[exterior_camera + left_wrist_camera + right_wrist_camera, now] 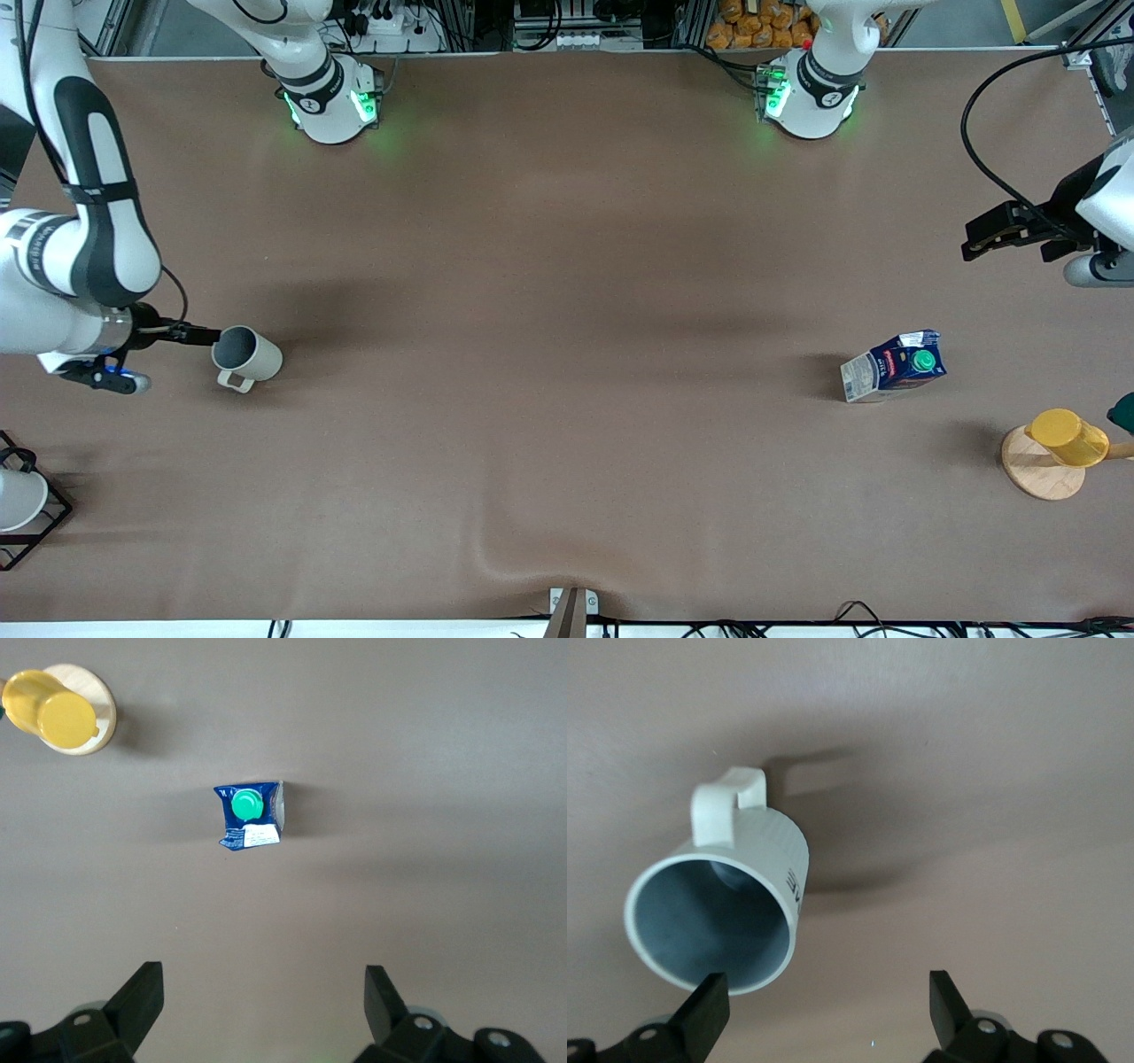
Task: Place milk next to cup
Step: 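Grasp the mug with the right gripper while the left gripper reaches the milk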
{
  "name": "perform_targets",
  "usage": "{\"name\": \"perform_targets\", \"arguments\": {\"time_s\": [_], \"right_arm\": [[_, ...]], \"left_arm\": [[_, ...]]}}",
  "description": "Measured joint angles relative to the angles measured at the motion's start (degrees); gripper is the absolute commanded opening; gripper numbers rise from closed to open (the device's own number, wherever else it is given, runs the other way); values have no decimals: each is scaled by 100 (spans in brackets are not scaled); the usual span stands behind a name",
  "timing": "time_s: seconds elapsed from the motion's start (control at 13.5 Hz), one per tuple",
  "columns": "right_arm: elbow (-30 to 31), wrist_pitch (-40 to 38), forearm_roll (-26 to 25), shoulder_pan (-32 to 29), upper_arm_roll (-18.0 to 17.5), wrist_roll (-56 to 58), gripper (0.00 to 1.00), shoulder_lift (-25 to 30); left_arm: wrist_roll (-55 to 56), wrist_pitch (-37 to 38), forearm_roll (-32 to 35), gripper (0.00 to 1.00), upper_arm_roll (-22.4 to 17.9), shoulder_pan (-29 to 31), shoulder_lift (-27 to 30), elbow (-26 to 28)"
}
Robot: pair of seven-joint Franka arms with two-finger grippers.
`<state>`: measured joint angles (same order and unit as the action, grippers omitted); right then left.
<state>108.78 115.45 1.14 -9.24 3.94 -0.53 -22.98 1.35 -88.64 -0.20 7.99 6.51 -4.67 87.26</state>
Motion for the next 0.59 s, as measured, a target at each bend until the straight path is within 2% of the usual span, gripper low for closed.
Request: {"name": "perform_targets", "arguments": {"time_s": [0.07,0.15,0.3,0.37,0.59], "right_arm": [[149,143,0,-1,0,-1,100,0],[273,265,0,-1,0,-2,89,-4],[434,478,0,-6,0,-1,12,-10],[502,610,0,-7,1,-7,0,-17],[665,887,0,-7,-9,-9,0,-64]], "left_arm": [[0,-3,0,100,-2,58,-67,0],[0,-37,0,100,-2,123,-131,1],[-9,-290,0,100,-4,235,-254,52],[-10,-444,0,100,-4,272,-309,120],[-10,-858,1,100,-7,350,-552,347]]}}
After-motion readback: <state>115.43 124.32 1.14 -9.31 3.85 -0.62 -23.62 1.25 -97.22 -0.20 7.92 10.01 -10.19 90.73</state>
